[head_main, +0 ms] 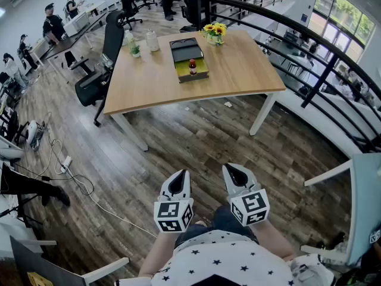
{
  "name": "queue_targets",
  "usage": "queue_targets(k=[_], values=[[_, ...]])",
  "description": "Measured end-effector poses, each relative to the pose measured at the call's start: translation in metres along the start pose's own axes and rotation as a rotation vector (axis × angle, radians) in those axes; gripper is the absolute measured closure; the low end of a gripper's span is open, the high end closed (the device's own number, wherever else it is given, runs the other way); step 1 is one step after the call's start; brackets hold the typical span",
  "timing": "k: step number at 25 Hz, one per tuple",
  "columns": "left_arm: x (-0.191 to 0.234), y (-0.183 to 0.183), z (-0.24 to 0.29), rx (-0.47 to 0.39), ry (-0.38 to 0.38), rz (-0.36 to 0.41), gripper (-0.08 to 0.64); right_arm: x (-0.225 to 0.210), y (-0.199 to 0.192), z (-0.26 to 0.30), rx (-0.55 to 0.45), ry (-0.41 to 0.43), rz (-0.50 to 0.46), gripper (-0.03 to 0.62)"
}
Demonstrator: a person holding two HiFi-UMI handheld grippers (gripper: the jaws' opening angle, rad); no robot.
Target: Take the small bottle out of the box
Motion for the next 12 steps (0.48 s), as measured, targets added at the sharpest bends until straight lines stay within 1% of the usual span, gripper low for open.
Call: queue_targets(k=[5, 12], values=[[-0.01, 0.005, -0.025, -0.027, 0.004, 0.019, 0.557, 0.012, 0.011, -0.024, -0.032, 0.002, -0.022, 0.586], [-0.018, 0.003, -0.041, -0.044, -0.014, 0.031, 0.557, 0.025, 0.008, -0.042, -0.043, 0.001, -0.036, 0.586]])
Point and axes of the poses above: the fingertips, and each gripper's own axes: z forward along the fingers, x to its left, y out of its top, the point moved 3 cm from there along -z, backward along the fingers, and after that the axes turned 4 degrees about -x, right-handed, at the moved point
